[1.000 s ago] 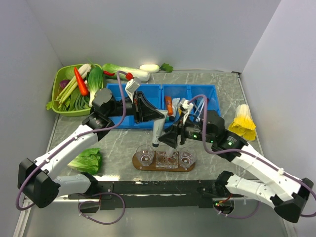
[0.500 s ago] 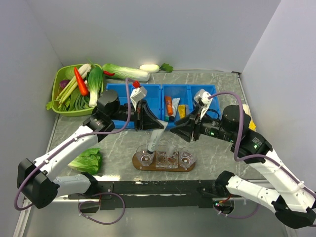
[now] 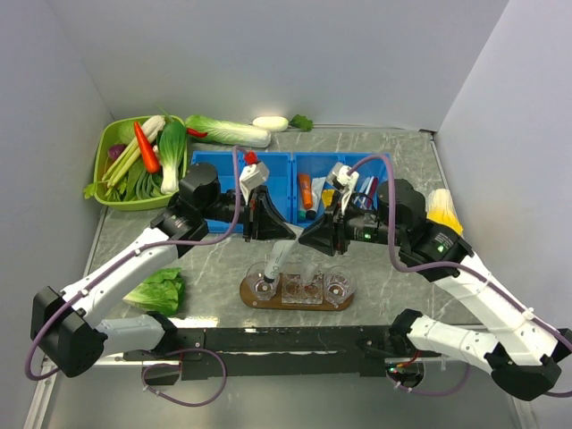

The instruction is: Prepare toiletry sets of a toothbrush and toothpaste on the tray

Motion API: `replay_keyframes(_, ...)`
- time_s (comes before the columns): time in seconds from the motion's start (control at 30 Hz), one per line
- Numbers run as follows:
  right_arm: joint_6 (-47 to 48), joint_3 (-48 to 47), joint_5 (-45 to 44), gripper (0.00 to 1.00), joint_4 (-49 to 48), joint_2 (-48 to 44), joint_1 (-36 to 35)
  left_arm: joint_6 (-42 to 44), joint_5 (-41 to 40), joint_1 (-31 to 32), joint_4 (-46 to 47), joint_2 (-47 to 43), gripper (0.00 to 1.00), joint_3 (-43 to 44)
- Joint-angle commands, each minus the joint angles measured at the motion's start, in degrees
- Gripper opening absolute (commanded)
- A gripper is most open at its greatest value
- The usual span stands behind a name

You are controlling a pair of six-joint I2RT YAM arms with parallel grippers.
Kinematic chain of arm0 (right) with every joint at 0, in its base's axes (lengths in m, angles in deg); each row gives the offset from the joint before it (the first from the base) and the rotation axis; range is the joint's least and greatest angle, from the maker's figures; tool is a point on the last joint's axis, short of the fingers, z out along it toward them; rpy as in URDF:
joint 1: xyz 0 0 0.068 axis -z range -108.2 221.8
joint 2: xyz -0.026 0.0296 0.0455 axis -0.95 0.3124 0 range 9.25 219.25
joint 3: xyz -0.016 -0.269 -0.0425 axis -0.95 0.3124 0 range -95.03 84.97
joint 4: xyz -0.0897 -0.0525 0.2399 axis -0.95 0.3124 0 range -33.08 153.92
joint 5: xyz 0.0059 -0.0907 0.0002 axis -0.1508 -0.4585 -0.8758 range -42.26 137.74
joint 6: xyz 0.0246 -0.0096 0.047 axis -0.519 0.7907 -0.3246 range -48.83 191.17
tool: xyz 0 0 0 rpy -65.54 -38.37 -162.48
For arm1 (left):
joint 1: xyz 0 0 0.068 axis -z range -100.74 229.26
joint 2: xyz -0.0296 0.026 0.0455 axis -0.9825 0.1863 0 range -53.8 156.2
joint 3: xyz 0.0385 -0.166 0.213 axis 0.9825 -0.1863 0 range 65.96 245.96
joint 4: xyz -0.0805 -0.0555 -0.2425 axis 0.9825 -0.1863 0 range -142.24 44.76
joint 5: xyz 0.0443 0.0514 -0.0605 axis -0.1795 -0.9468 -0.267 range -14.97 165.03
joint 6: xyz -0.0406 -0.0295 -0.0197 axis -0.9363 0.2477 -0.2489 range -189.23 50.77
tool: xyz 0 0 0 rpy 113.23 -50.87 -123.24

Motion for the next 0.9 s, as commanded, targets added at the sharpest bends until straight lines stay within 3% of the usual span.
replay_keyframes(0.0, 0.97, -1.89, -1.98, 0.39, -1.41, -1.29, 0.24, 0.71, 3.8, 0.76, 1.94, -1.17, 0.01, 2.12)
replay_keyframes(0.37, 0.62, -1.88, -0.48, 0.43, -3.08, 0.12, 0.24, 1.94, 4.07, 1.37, 0.44, -0.9, 0.01, 2.56)
replay_keyframes(0.87, -1.84, 0.49, 5.32, 0.31, -7.13, 2.14, 0.24, 2.38, 3.28, 1.37, 0.0, -1.08, 0.01, 2.65)
